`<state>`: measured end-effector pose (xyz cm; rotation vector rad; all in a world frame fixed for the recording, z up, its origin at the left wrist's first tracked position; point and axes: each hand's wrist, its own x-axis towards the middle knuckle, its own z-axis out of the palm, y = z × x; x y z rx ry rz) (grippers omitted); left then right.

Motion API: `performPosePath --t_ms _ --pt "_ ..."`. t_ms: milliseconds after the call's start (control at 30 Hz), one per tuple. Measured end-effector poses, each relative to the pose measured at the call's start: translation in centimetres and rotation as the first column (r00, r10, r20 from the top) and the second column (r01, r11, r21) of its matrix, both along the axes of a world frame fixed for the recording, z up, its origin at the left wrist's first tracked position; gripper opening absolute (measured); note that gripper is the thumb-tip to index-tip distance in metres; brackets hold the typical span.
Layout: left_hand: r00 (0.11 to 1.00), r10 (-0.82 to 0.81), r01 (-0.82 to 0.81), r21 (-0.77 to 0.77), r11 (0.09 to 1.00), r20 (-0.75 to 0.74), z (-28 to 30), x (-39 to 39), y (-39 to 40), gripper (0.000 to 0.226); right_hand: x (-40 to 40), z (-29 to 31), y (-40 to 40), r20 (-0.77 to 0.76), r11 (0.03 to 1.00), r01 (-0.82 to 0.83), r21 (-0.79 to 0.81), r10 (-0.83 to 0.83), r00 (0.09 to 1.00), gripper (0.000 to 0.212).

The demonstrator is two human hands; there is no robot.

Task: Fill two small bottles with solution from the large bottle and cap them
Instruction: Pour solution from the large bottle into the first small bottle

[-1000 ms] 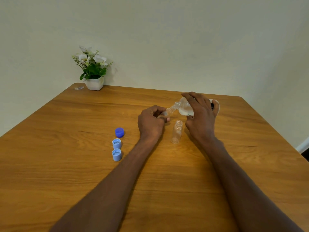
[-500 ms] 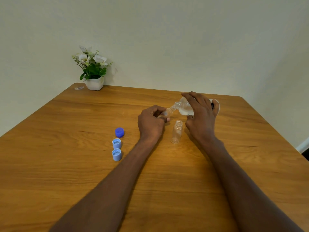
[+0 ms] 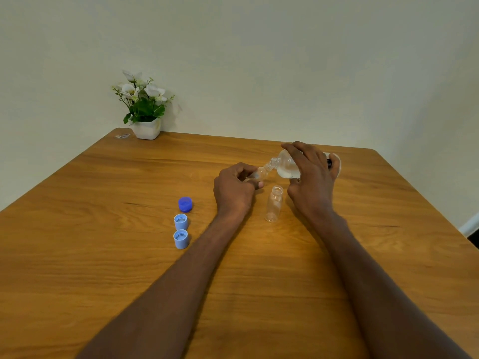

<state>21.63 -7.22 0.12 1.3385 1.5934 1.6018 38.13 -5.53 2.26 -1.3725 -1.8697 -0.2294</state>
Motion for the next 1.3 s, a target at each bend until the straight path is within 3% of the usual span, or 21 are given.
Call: performPosePath --t_ms 1300 --pt "0.999 -0.011 0.012 -0.020 1.000 0.033 0.37 0.16 -0.28 0.031 0.04 0.16 -0.23 0.003 1.000 0.001 -0.023 -0.001 1.000 0.089"
